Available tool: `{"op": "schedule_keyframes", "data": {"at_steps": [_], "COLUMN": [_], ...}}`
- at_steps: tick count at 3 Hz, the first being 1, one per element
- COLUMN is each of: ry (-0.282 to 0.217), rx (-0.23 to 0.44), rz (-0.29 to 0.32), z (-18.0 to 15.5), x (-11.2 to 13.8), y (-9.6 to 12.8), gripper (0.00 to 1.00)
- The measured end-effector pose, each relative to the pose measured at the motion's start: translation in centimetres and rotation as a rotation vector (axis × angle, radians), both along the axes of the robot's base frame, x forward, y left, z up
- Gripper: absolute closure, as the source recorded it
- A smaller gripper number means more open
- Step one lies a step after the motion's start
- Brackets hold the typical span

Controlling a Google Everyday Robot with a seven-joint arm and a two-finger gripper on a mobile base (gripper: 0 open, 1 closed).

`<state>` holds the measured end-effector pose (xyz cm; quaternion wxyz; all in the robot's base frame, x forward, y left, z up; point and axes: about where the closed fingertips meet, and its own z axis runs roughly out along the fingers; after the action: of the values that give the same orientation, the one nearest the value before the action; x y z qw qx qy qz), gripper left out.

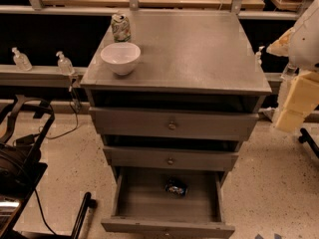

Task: Pick pepsi can from bottom drawer and place on counter

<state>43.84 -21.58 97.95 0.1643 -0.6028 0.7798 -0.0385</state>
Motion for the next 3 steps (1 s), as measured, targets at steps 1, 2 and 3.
{"op": "schedule_keyframes", "data": {"at_steps": [1, 2, 3], "ry": [-0.003, -0.05, -0.045], "rx": [0.009, 0.207, 0.42], "rz": [-0.001, -0.017, -0.098], "z": [-0.1, -2.7, -10.0], "x": [0.0, 0.6, 1.3], "y": [0.0, -0.4, -2.6], "gripper": [0.0, 0.0, 0.0]}}
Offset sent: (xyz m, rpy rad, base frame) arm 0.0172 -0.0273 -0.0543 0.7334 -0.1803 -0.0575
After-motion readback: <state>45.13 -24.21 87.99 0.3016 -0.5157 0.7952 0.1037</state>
